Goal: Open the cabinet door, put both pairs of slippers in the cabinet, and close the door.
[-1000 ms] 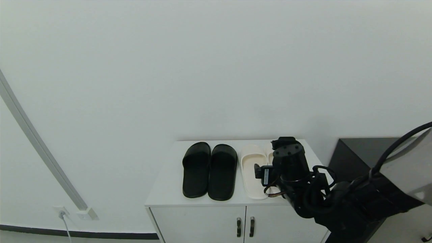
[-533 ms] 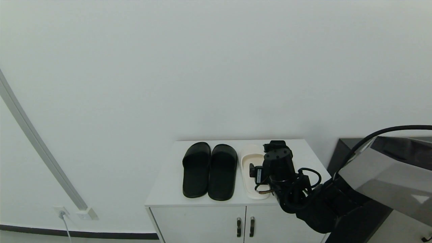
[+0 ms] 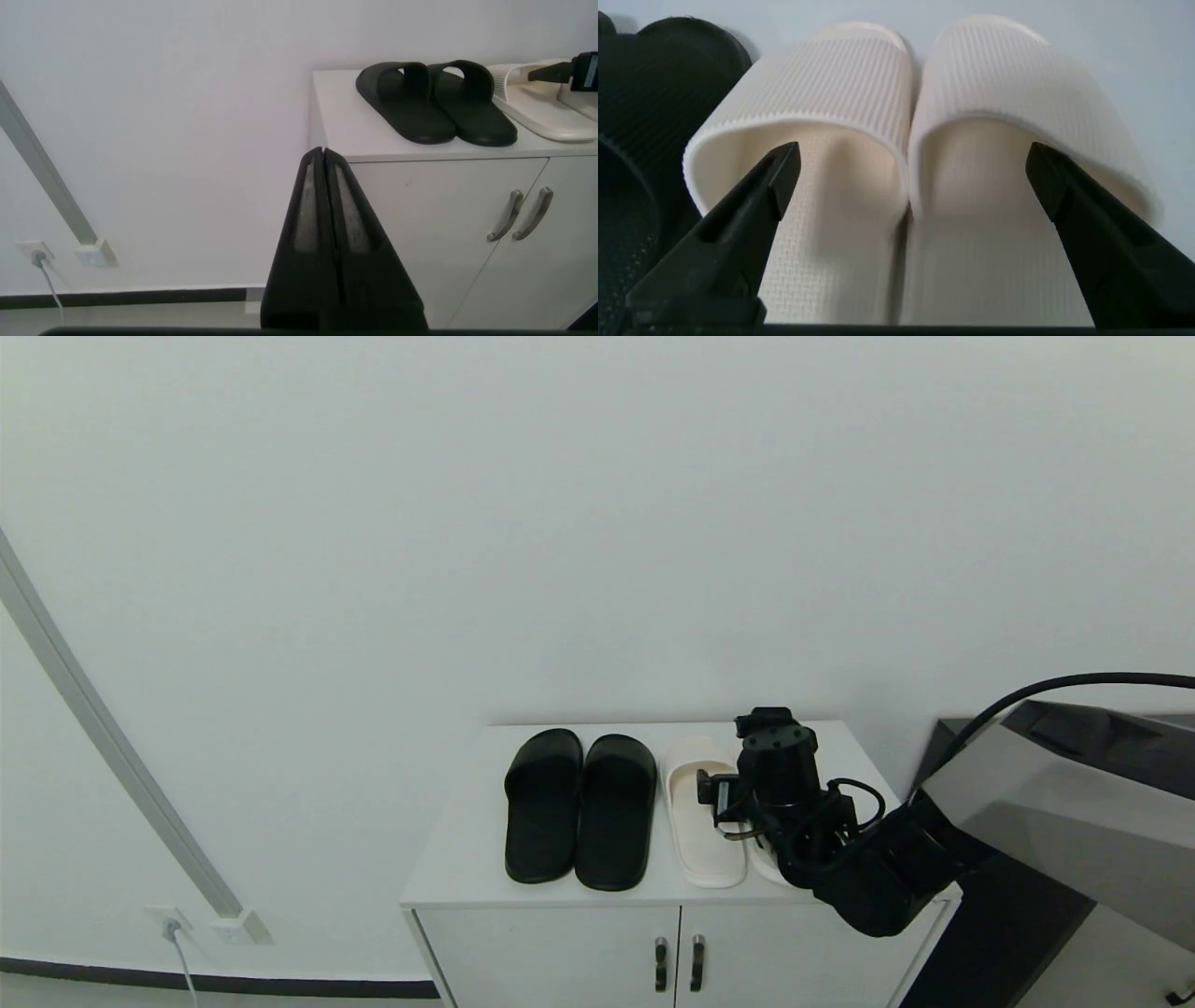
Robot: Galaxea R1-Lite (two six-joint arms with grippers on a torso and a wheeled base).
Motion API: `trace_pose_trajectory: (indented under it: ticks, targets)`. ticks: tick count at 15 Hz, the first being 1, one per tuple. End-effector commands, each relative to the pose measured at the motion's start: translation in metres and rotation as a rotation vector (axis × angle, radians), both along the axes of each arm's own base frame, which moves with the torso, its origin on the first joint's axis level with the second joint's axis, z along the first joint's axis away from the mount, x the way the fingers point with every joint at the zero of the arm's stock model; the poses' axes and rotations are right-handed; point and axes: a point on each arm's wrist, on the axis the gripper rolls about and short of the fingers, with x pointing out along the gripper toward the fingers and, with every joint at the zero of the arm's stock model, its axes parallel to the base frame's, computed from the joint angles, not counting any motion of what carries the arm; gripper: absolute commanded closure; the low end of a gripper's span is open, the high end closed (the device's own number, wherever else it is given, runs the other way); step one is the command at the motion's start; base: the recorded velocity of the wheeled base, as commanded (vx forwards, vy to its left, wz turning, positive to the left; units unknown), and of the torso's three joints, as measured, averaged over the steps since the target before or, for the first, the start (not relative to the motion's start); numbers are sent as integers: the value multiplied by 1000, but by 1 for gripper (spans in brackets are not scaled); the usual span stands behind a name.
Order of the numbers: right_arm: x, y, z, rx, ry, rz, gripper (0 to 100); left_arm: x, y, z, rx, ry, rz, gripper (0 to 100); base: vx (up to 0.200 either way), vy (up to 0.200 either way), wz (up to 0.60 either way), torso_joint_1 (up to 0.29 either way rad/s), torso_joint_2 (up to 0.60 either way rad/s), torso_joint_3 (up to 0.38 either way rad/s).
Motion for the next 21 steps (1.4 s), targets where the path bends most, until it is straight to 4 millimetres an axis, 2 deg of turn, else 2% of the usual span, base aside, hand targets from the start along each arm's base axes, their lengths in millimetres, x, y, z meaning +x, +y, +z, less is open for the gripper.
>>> trace_pose_trajectory:
  ticks: [1, 5, 6, 15, 16, 17, 19, 21]
  targets:
    - [5, 2, -3, -6, -4, -3, 0, 0, 0, 0, 0, 0, 0, 100, 0, 0, 0, 0, 0, 0]
    - [19, 3, -8, -19, -18, -11, 0, 0, 0, 0, -2, 0, 0, 100, 0, 0, 0, 0, 0, 0]
    - [20, 3, -8, -18, -19, -13, 100, 0, 0, 0, -2, -2, 0, 100, 0, 0, 0, 0, 0, 0]
    - [22, 2, -13, -25, -7, 0, 100, 0, 0, 0, -2, 0, 0, 100, 0, 0, 0, 0, 0, 0]
    - [19, 0, 0, -5, -28, 16, 100, 0, 0, 0, -2, -2, 0, 100, 0, 0, 0, 0, 0, 0]
    - [17, -1, 3, 0, -33, 22, 100, 0, 0, 0, -2, -2, 0, 100, 0, 0, 0, 0, 0, 0]
    - [-5, -14, 40, 12, -76, 94, 100, 0, 0, 0, 0, -2, 5, 100, 0, 0, 0, 0, 0, 0]
    - [-27, -26, 63, 23, -93, 175, 100, 0, 0, 0, 1, -2, 3, 100, 0, 0, 0, 0, 0, 0]
